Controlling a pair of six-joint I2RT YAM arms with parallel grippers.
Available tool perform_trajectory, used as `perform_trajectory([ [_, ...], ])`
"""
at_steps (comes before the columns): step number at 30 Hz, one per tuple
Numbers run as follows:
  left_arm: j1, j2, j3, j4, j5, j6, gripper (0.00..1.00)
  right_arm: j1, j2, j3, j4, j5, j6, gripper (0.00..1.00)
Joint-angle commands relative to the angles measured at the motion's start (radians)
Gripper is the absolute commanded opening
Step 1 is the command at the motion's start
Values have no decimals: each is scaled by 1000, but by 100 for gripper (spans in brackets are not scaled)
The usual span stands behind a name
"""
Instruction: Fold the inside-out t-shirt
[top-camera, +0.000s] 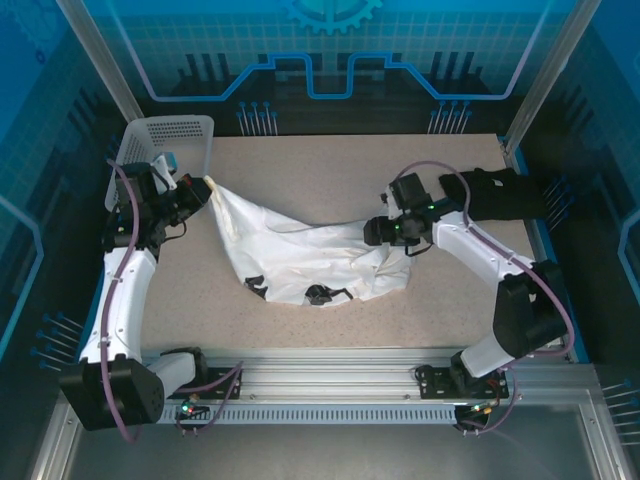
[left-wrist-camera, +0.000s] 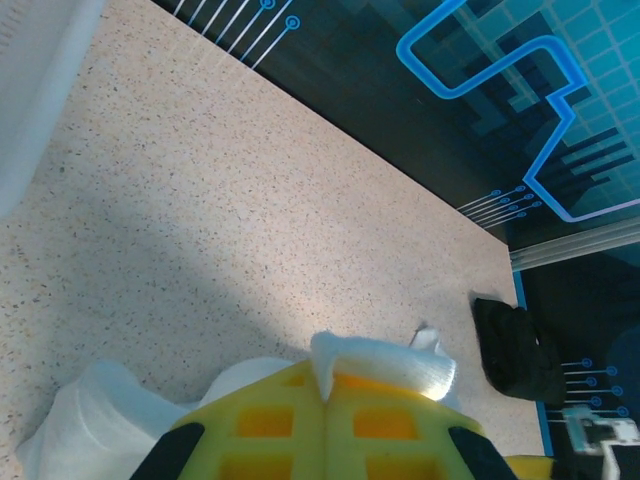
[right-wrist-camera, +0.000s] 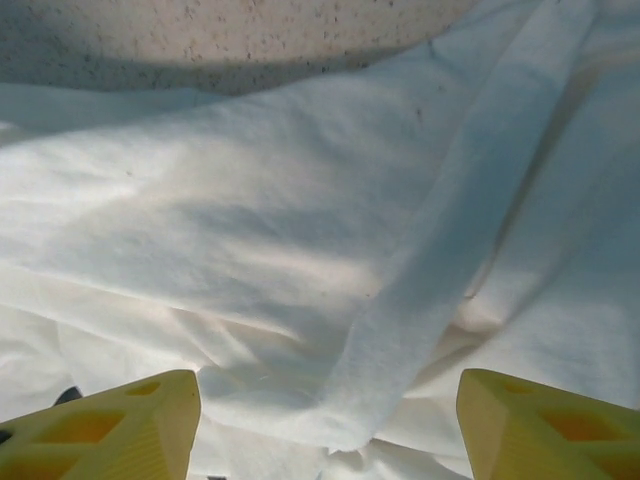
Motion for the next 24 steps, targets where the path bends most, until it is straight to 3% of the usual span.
perform_trajectory([
  [1, -4, -1, -19, 34, 38, -21, 0, 44, 79, 7, 27, 88, 54, 71],
  [7, -4, -8, -29, 41, 38, -16, 0, 27, 35, -90, 5, 127, 48, 61],
  [17, -4, -2, -34, 51, 47, -19, 0, -104, -56, -286, 167, -158, 71, 22],
  [22, -5, -2, -39, 54, 51, -24, 0, -133, -98, -303, 219, -232, 67, 1],
  [24, -5, -5, -41, 56, 53, -26, 0, -146, -138, -308, 219, -247, 52, 0],
])
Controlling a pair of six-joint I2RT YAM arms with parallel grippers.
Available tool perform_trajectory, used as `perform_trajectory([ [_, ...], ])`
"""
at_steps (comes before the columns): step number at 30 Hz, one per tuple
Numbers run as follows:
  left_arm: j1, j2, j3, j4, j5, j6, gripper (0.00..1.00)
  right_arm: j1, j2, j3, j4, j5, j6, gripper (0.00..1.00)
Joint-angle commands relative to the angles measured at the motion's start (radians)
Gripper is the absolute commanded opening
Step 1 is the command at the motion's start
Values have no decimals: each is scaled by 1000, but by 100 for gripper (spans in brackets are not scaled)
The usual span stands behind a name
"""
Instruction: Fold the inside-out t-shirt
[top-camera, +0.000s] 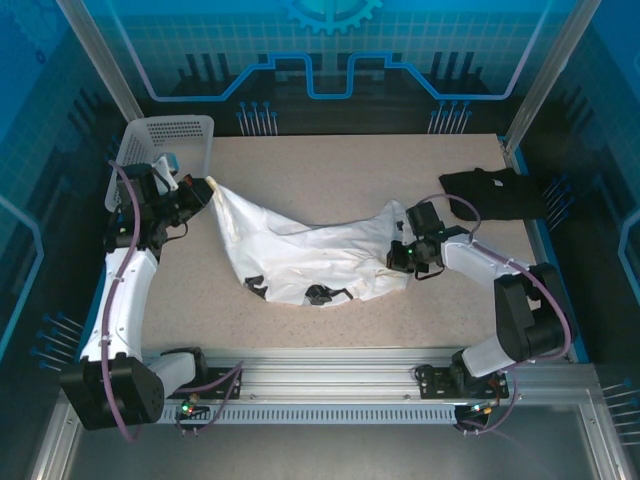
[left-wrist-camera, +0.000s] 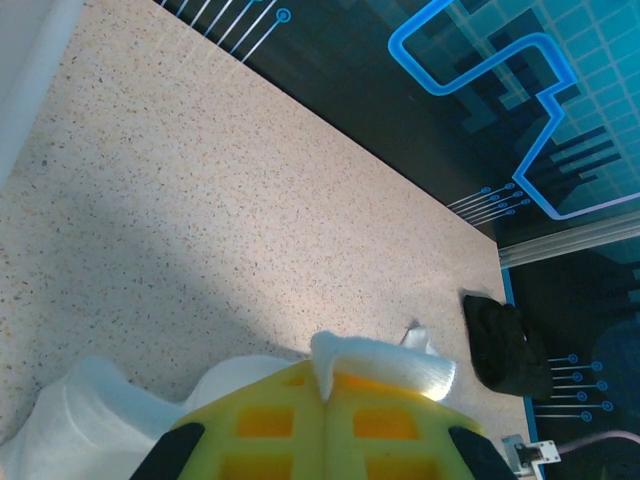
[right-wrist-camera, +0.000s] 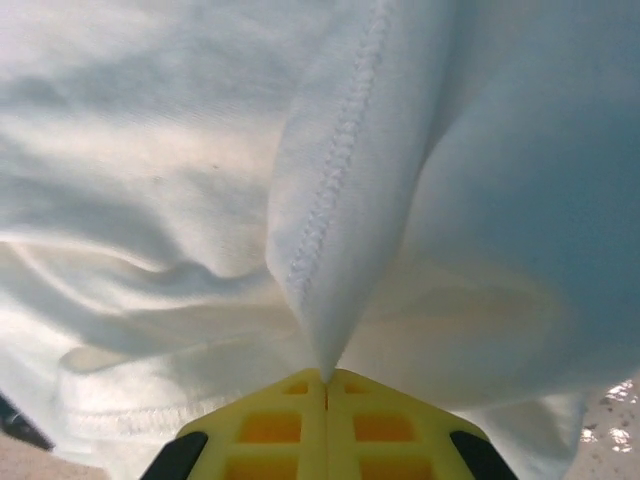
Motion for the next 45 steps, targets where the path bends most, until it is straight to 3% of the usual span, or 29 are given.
perform_trajectory([
  [1, -5, -7, -16, 30, 34, -14, 0, -31, -94, -9, 48, -89, -31, 0],
  [3, -4, -9, -20, 39, 44, -25, 0, -53, -155, -22, 71, -149, -61, 0],
  [9, -4, -17, -24, 75, 78, -71, 0, -33, -245, -1, 220, -522, -90, 0],
  [13, -4, -31, -28, 76, 75, -71, 0, 89, -238, 44, 239, -625, -129, 0],
  [16, -4, -38, -34, 75, 76, -71, 0, 102, -230, 24, 220, -684, -161, 0],
  [19, -4, -41, -36, 72, 77, -69, 0, 33, -214, -27, 117, -626, -182, 0],
  [23, -5, -40, -38, 78, 79, -76, 0, -148, -120, -95, 36, -526, -145, 0],
  [28, -6, -38, -36, 69, 82, -70, 0, -244, -12, -117, 36, -385, -109, 4],
  [33, -6, -42, -43, 66, 81, -62, 0, -245, 4, -106, -7, -203, -100, 15],
  [38, -8, -36, -44, 70, 80, -60, 0, -222, -141, -136, -43, -76, -50, 33],
  [45, -11, -24, -50, 77, 84, -63, 0, -52, -313, -129, -74, 59, 87, 43],
])
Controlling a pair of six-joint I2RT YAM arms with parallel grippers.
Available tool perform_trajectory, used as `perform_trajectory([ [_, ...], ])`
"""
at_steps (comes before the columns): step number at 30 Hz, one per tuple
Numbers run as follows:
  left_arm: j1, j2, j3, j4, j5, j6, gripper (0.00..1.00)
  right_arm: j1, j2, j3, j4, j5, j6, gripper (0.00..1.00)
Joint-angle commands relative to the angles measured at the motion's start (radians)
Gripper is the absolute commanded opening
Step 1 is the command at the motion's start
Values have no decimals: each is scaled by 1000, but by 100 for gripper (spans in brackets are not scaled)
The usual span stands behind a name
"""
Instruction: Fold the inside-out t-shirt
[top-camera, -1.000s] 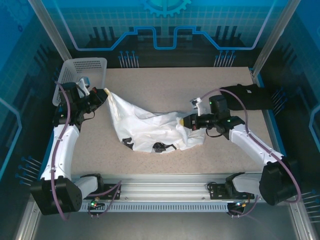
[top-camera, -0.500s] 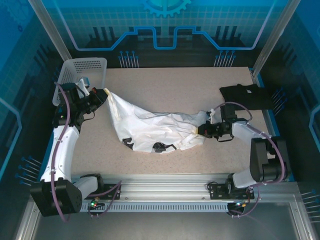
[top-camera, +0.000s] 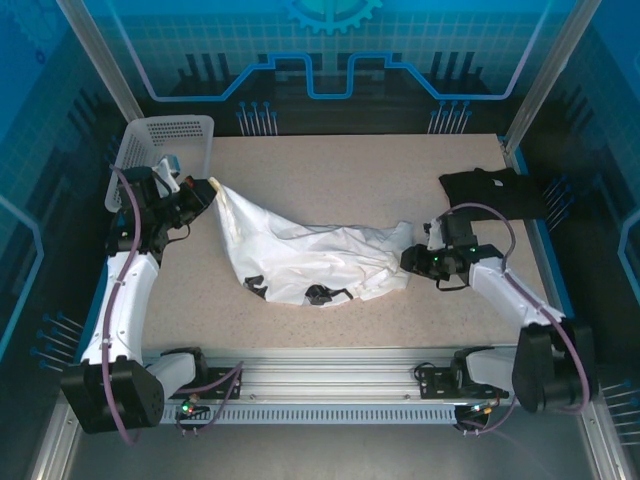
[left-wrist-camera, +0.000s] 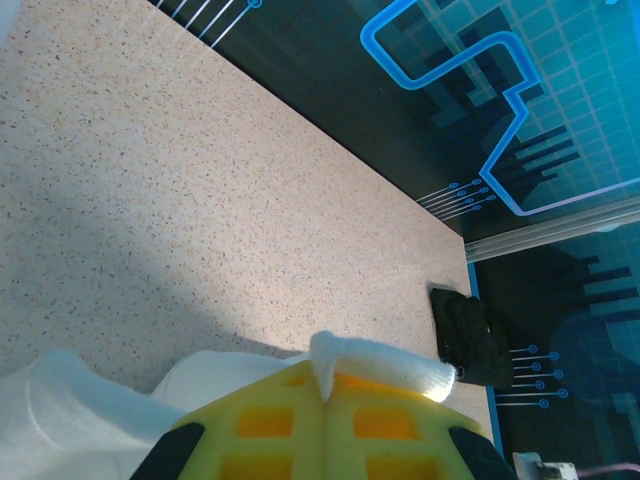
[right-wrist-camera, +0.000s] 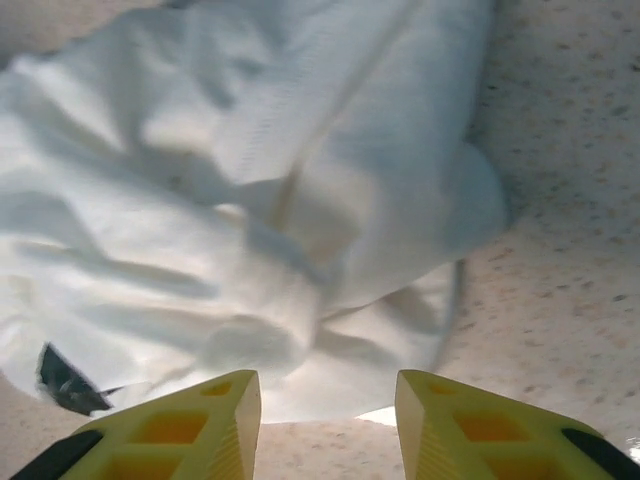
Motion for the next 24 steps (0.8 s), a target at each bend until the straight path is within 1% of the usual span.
perform_trajectory([
  [1, -7, -3, -18, 28, 31, -2, 0, 89, -25, 12, -40, 105, 103, 44],
  [5, -7, -4, -21, 32, 33, -3, 0, 186, 19, 23, 3, 153, 164, 45],
  [8, -7, -3, -20, 32, 35, -3, 0, 225, 86, 38, 41, 164, 180, 46],
  [11, -7, -4, -21, 32, 37, 0, 0, 246, 151, 62, 49, 188, 174, 46],
  [15, -7, -5, -23, 33, 37, 1, 0, 243, 166, 69, 26, 231, 152, 45],
  [19, -7, -2, -24, 36, 36, 0, 0, 219, 122, 37, 24, 232, 150, 38],
  [21, -7, 0, -24, 37, 38, 1, 0, 201, 105, 17, 26, 221, 146, 31],
  [24, -7, -1, -24, 35, 38, 1, 0, 163, 88, -13, 39, 180, 142, 17],
])
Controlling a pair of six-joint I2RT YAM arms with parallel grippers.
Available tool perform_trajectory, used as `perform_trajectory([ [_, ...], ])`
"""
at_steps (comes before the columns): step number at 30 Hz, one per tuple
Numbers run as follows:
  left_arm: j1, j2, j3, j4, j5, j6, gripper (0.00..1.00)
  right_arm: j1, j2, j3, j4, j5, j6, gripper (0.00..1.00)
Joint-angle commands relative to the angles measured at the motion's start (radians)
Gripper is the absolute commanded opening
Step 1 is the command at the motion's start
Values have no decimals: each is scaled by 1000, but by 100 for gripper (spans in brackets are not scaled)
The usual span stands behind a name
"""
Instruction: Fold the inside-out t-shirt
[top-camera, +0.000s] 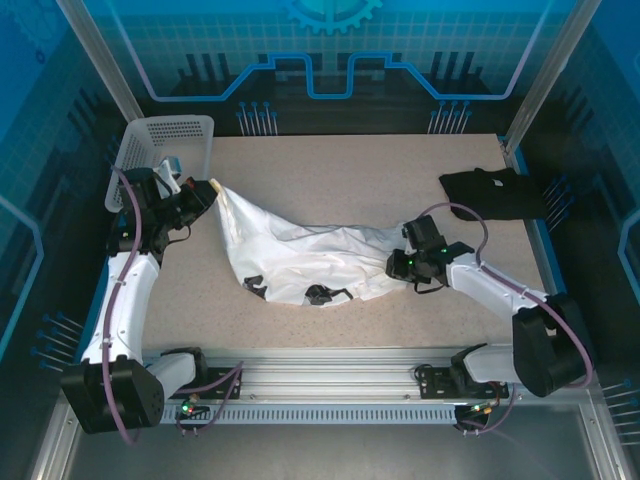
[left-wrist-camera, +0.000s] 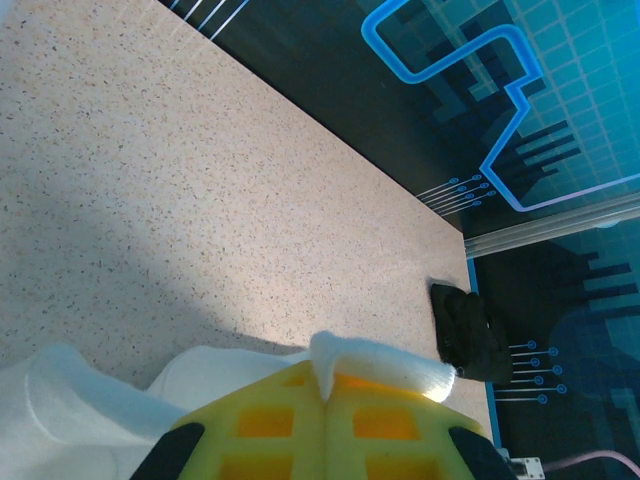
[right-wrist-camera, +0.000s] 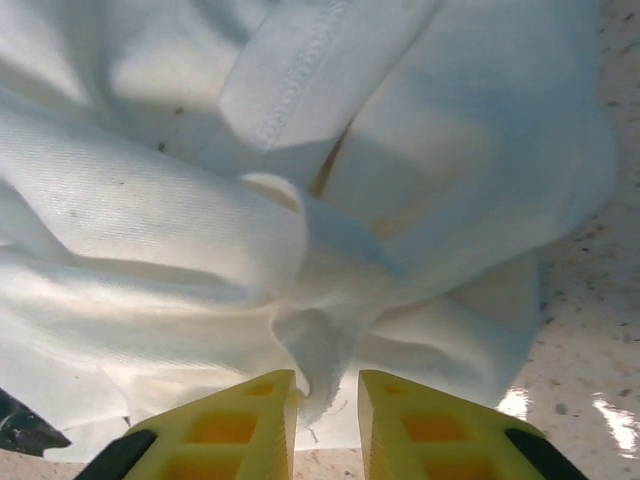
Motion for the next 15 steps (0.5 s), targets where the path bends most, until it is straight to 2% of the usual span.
perform_trajectory([
  [1, -6, -1, -14, 30, 30, 3, 0, -43, -32, -44, 6, -30, -8, 13],
  [4, -6, -2, -16, 33, 28, 3, 0, -67, -60, -56, 9, -60, -10, 9],
  [8, -6, 0, -16, 34, 31, 0, 0, -66, -84, -42, 18, -99, -7, 11],
  [15, -6, -1, -16, 34, 32, 1, 0, -24, -49, 13, 11, -88, -17, 38],
])
